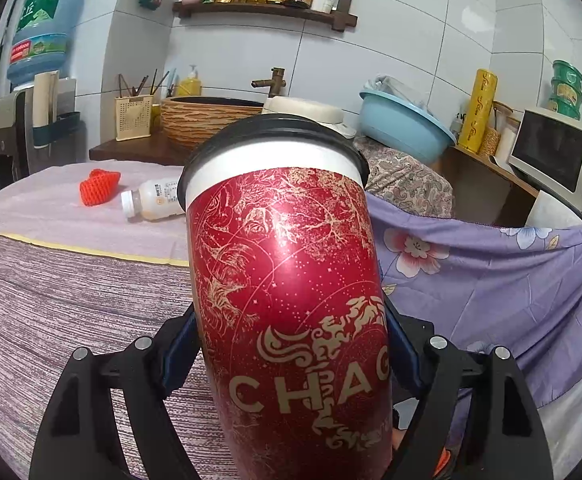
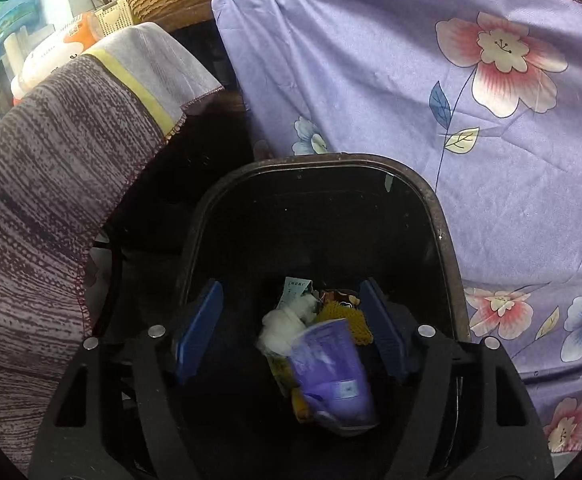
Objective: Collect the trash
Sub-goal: 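Lower the red cup into the black bin and open the left gripper, then move both grippers back over the table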
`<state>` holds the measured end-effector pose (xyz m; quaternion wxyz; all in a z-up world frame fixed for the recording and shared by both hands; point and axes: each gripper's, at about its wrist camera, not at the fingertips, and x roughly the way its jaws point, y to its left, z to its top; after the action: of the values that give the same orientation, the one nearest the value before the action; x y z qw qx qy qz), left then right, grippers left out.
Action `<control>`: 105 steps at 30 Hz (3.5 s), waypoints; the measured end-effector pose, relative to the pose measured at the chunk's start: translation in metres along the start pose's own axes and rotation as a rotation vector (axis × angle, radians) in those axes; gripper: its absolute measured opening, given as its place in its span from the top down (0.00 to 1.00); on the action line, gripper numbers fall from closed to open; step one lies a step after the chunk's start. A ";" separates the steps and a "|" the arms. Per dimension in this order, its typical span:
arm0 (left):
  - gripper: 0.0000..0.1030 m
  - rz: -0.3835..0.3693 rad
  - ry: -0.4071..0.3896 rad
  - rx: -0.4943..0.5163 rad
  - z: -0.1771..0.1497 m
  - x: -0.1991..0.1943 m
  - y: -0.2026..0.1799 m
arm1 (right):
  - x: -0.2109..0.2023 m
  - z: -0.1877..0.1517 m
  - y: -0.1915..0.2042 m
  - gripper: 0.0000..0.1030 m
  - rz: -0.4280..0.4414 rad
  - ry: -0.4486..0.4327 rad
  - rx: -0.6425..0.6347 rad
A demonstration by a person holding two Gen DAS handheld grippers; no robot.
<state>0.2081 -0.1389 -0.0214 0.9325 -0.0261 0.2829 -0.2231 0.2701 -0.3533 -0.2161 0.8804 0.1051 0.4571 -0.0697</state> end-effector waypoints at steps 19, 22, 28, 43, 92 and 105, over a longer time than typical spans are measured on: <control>0.24 -0.097 0.081 0.010 -0.022 0.055 -0.048 | -0.144 0.049 -0.037 0.23 -0.119 -0.357 -0.023; 0.24 -0.084 0.088 0.029 -0.029 0.072 -0.056 | -0.153 0.056 -0.044 0.23 -0.124 -0.381 -0.010; 0.24 -0.054 0.118 0.061 -0.046 0.102 -0.069 | -0.166 0.058 -0.053 0.23 -0.161 -0.412 -0.011; 0.25 -0.048 0.228 0.175 -0.102 0.160 -0.108 | -0.197 0.051 -0.098 0.21 -0.259 -0.459 0.050; 0.05 -0.076 0.060 0.197 -0.038 0.030 -0.081 | -0.203 0.060 -0.072 0.13 -0.082 -0.445 0.030; 0.05 0.144 0.109 0.055 -0.008 -0.003 0.068 | -0.160 0.083 0.076 0.10 0.295 -0.318 -0.267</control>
<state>0.2290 -0.0755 -0.0383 0.9297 0.0320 0.3281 -0.1645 0.2607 -0.2964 -0.0297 0.9479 0.0415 0.2979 0.1049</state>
